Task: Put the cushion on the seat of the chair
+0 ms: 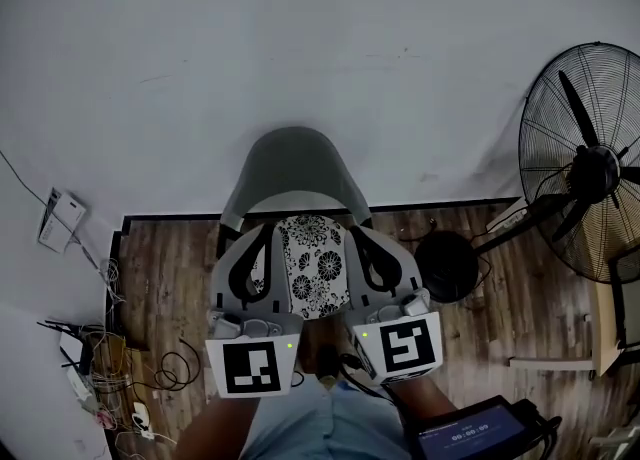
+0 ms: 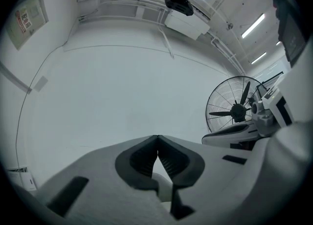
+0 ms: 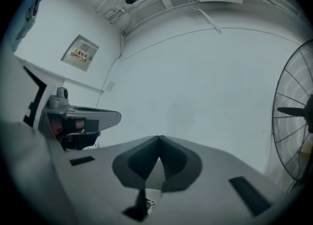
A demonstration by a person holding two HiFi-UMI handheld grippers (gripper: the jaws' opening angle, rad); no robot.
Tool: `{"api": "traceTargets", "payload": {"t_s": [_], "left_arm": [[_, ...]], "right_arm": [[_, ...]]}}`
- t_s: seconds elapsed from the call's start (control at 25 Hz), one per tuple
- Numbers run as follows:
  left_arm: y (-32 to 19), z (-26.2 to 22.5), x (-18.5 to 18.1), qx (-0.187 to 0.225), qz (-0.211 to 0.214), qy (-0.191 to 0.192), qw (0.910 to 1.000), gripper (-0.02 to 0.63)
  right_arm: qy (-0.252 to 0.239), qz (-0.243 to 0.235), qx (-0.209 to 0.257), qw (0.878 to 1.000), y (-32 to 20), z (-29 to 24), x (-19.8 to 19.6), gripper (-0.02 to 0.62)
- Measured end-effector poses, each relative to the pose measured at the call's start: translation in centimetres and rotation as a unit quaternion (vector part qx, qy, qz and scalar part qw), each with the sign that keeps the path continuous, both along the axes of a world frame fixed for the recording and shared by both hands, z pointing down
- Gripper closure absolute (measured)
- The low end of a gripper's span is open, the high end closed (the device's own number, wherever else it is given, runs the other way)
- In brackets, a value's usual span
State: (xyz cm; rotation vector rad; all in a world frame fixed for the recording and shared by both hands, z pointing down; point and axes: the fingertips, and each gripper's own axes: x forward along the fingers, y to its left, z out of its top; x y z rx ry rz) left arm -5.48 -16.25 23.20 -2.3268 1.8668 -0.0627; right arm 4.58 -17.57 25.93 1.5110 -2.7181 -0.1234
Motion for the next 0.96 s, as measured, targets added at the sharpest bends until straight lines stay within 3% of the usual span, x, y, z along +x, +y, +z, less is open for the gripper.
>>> {"api": "traceTargets", "payload": {"t_s": [0.96], "left_arm": [[0.02, 0.03, 0.20, 0.003, 0.006, -0.007, 1.0000, 0.597]], "right_arm": [[-0.002, 0.005, 0.007, 1.000, -0.05, 0.06, 0.08, 0.591]]}}
